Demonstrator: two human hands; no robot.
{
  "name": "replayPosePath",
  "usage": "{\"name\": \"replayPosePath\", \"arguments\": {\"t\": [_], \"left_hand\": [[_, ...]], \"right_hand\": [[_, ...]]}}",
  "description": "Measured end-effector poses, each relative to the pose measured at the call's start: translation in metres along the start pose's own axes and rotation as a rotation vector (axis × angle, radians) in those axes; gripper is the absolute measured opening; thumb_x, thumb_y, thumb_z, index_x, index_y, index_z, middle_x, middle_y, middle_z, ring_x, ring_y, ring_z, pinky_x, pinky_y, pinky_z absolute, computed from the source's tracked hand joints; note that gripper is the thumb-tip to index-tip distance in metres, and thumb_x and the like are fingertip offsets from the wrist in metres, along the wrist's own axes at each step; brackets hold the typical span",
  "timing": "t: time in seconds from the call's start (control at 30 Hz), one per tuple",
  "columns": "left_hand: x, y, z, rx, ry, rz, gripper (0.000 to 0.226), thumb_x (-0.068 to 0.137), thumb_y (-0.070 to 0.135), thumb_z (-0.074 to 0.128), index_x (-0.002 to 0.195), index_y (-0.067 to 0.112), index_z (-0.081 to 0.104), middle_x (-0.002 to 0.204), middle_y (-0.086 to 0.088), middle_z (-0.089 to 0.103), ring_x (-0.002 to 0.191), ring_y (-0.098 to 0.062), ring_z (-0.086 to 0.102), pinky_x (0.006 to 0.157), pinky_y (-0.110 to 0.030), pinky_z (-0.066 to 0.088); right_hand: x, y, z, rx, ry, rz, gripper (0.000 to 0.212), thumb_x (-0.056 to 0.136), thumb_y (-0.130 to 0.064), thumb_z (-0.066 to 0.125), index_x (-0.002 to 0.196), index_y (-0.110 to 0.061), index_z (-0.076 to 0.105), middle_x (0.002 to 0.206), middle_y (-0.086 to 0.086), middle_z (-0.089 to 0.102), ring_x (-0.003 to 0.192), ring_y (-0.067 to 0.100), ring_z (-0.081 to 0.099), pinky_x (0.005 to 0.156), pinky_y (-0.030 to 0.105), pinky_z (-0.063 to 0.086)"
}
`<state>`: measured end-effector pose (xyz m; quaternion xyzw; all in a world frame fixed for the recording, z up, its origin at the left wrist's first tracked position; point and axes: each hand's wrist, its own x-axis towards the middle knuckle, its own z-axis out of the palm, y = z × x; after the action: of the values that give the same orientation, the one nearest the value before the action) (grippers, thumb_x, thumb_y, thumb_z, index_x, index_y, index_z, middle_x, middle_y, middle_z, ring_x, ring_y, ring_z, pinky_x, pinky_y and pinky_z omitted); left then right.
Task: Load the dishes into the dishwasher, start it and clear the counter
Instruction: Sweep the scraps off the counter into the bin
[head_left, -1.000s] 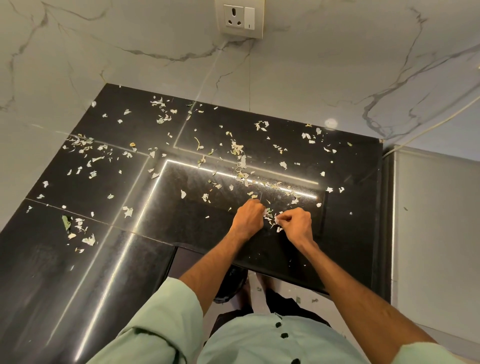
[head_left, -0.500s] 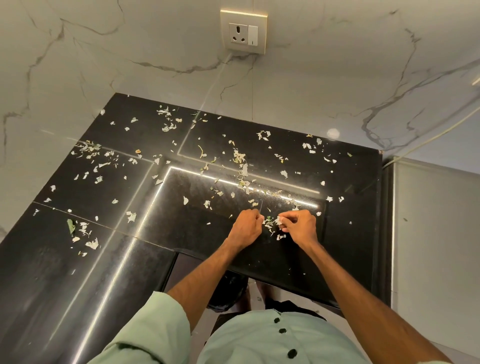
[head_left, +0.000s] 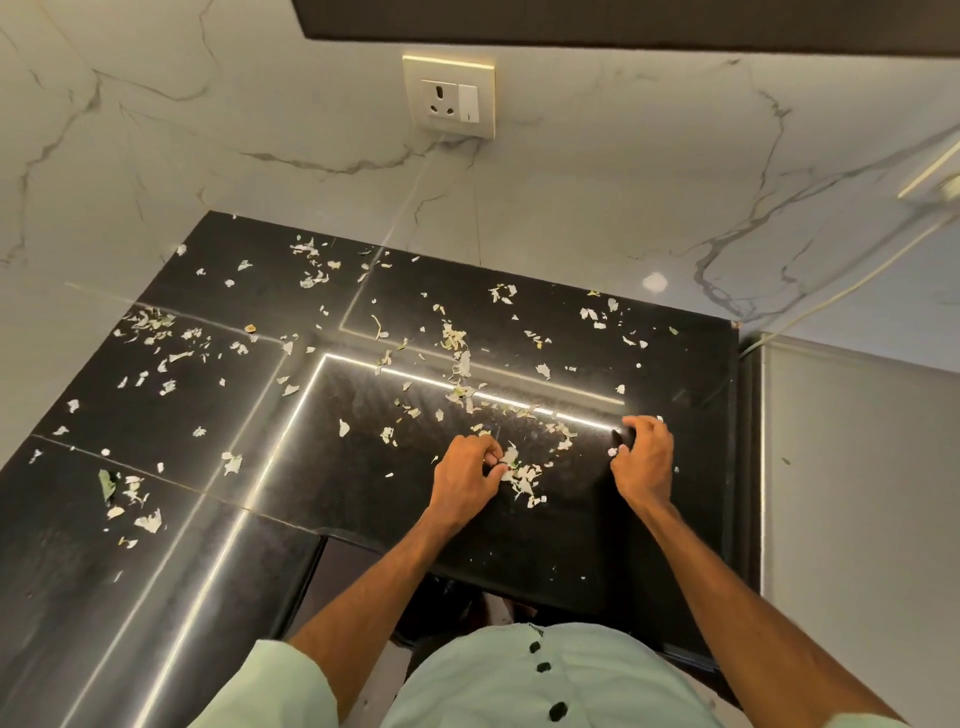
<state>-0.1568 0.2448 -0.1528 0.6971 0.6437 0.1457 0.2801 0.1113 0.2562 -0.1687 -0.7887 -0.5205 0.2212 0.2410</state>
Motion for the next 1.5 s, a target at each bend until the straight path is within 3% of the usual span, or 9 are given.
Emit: {"name": "replayPosePath", "arguments": {"t": [0.17,0.33,0.6,0.73,0.97,1.17,1.27,1.37,1.5], "left_hand": [[-0.006,-0.002,-0.002,0.03,0.006,-0.011,0.006,0.091,0.03,0.072,0.096,0.027,0.07,0.09,0.014,0.065,0.092,-0.004,0.052,0.082,-0.029,0.053],[-0.015,-0.005,0.002,0.023,0.01,-0.039,0.018,0.09,0.024,0.071,0.108,0.026,0.069,0.096,0.014,0.065,0.097,-0.005,0.054,0.083,-0.025,0.051],[-0.03,-0.03,0.002,-0.032,0.002,-0.099,0.03,0.091,0.015,0.069,0.12,0.02,0.062,0.108,0.008,0.059,0.102,-0.008,0.056,0.093,-0.028,0.052],[-0.043,-0.047,0.002,-0.048,-0.025,-0.112,0.032,0.091,0.015,0.069,0.121,0.021,0.061,0.113,0.007,0.057,0.1,-0.007,0.058,0.093,-0.029,0.053],[-0.045,-0.052,0.008,-0.051,-0.078,-0.085,0.025,0.095,0.018,0.067,0.119,0.019,0.063,0.114,0.005,0.058,0.098,-0.008,0.058,0.091,-0.027,0.053],[-0.026,-0.037,0.019,-0.019,-0.071,0.027,0.018,0.099,0.015,0.056,0.114,0.018,0.066,0.108,0.001,0.062,0.093,-0.01,0.058,0.081,-0.022,0.05],[-0.015,-0.028,0.023,-0.041,-0.098,0.074,0.017,0.098,0.014,0.057,0.111,0.016,0.068,0.106,-0.001,0.064,0.091,-0.011,0.061,0.082,-0.025,0.053],[-0.002,-0.024,0.021,-0.086,-0.106,0.081,0.017,0.098,0.016,0.058,0.111,0.016,0.069,0.107,-0.001,0.067,0.088,-0.009,0.062,0.085,-0.032,0.057],[0.009,-0.029,0.008,-0.125,-0.036,0.091,0.019,0.096,0.012,0.062,0.113,0.016,0.066,0.108,0.0,0.065,0.088,-0.009,0.062,0.087,-0.031,0.057]], "right_hand": [[0.027,0.011,-0.005,-0.215,-0.17,0.004,0.075,0.08,0.001,0.077,0.146,-0.002,0.041,0.157,0.023,0.029,0.147,0.04,0.027,0.12,0.051,0.031],[0.007,0.01,0.012,-0.292,-0.235,-0.154,0.06,0.078,0.01,0.071,0.134,-0.002,0.051,0.136,0.014,0.037,0.127,0.026,0.041,0.105,0.041,0.051],[-0.065,-0.032,0.045,-0.097,-0.385,-0.326,0.067,0.085,0.018,0.053,0.147,-0.006,0.047,0.13,0.003,0.042,0.116,0.006,0.043,0.113,0.023,0.04],[-0.038,-0.045,0.03,-0.076,-0.237,-0.201,0.059,0.085,0.021,0.05,0.136,-0.007,0.059,0.128,0.005,0.05,0.111,0.007,0.047,0.103,0.014,0.038],[-0.023,-0.057,0.047,-0.24,-0.352,-0.315,0.066,0.079,0.022,0.052,0.14,-0.004,0.052,0.135,0.011,0.042,0.128,0.022,0.041,0.115,0.035,0.041],[-0.075,-0.056,0.057,-0.226,-0.5,-0.502,0.075,0.081,0.02,0.056,0.148,-0.011,0.046,0.141,0.004,0.039,0.132,0.016,0.04,0.114,0.025,0.039],[-0.082,-0.045,0.05,-0.201,-0.472,-0.44,0.069,0.082,0.019,0.057,0.144,-0.013,0.053,0.139,-0.001,0.045,0.13,0.01,0.042,0.112,0.018,0.036],[-0.076,-0.03,0.038,-0.154,-0.311,-0.249,0.069,0.08,0.02,0.059,0.14,-0.014,0.057,0.137,-0.002,0.048,0.13,0.011,0.044,0.112,0.027,0.043],[-0.067,-0.021,0.031,-0.186,-0.283,-0.122,0.076,0.079,0.019,0.062,0.148,-0.007,0.045,0.137,0.004,0.042,0.128,0.017,0.041,0.109,0.031,0.046]]}}
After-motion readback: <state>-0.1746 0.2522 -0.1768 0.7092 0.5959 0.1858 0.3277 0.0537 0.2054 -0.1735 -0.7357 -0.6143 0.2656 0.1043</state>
